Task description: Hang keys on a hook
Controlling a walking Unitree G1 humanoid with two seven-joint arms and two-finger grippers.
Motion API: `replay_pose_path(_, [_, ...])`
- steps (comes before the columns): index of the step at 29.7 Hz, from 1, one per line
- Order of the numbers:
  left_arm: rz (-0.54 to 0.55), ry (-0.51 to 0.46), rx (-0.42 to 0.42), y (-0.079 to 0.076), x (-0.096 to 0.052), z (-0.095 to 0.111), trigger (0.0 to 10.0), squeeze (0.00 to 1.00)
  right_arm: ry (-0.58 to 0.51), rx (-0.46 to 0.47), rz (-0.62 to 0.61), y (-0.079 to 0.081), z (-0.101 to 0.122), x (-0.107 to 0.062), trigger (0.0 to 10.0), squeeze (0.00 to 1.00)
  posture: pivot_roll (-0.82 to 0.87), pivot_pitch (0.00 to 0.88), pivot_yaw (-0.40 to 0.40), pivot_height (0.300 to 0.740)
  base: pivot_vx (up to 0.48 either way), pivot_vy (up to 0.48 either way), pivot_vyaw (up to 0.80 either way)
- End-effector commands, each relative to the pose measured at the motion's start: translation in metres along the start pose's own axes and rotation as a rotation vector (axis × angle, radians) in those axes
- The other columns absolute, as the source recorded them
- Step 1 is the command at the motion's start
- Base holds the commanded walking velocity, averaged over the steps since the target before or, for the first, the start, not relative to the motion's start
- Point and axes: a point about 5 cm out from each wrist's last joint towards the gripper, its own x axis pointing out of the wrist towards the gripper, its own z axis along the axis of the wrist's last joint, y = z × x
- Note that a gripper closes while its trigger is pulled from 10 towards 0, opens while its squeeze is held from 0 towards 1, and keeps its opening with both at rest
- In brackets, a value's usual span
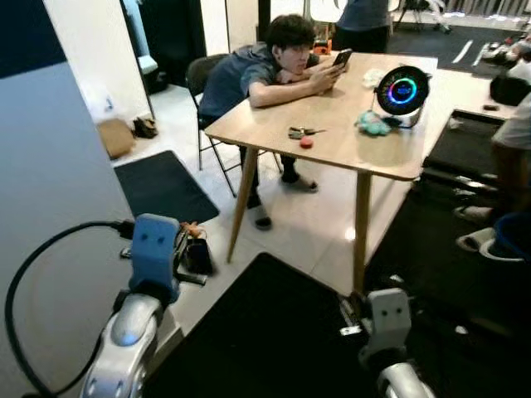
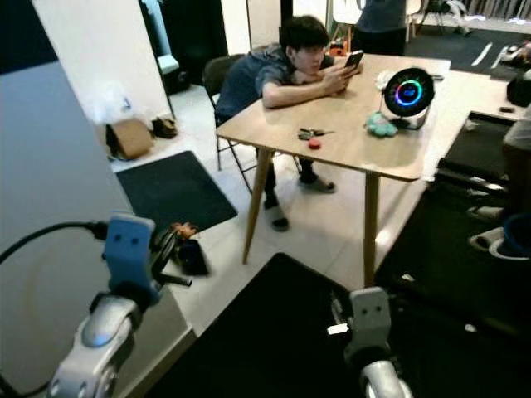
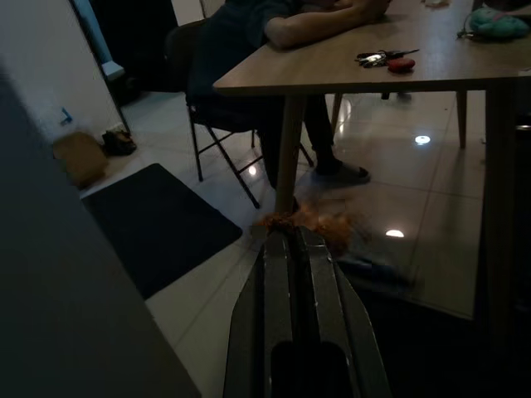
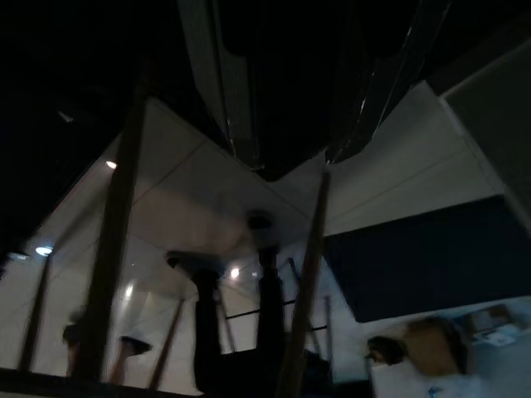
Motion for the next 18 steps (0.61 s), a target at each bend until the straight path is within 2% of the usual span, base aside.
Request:
replay_pose_path(1, [0.015, 0.008, 0.014, 0.0042, -0.0017, -0.0014, 10.0, 0.0, 0.01, 0.009, -0.001, -0.0005, -0.002, -0.0024, 10.0, 0.0, 0.06, 0.139, 0.072, 0.74, -0.27, 0.0, 0.0])
replay_pose_path(9, [0.016, 0.008, 0.016, 0.0049, -0.0022, -0.0012, 10.0, 0.0, 0.007, 0.01, 0.002, 0.0008, -0.0014, -0.0023, 10.0, 0.0, 0.07, 0.139, 0.072, 0.74, -0.262, 0.0, 0.0])
replay_pose_path(18, [0.015, 0.015, 0.023, 0.0042, -0.0019, -0.0018, 10.0, 0.0, 0.006, 0.01, 0.006, 0.0019, -0.0009, -0.0011, 10.0, 0.0, 0.07, 0.14, 0.072, 0.74, 0.0, 0.0, 0.0])
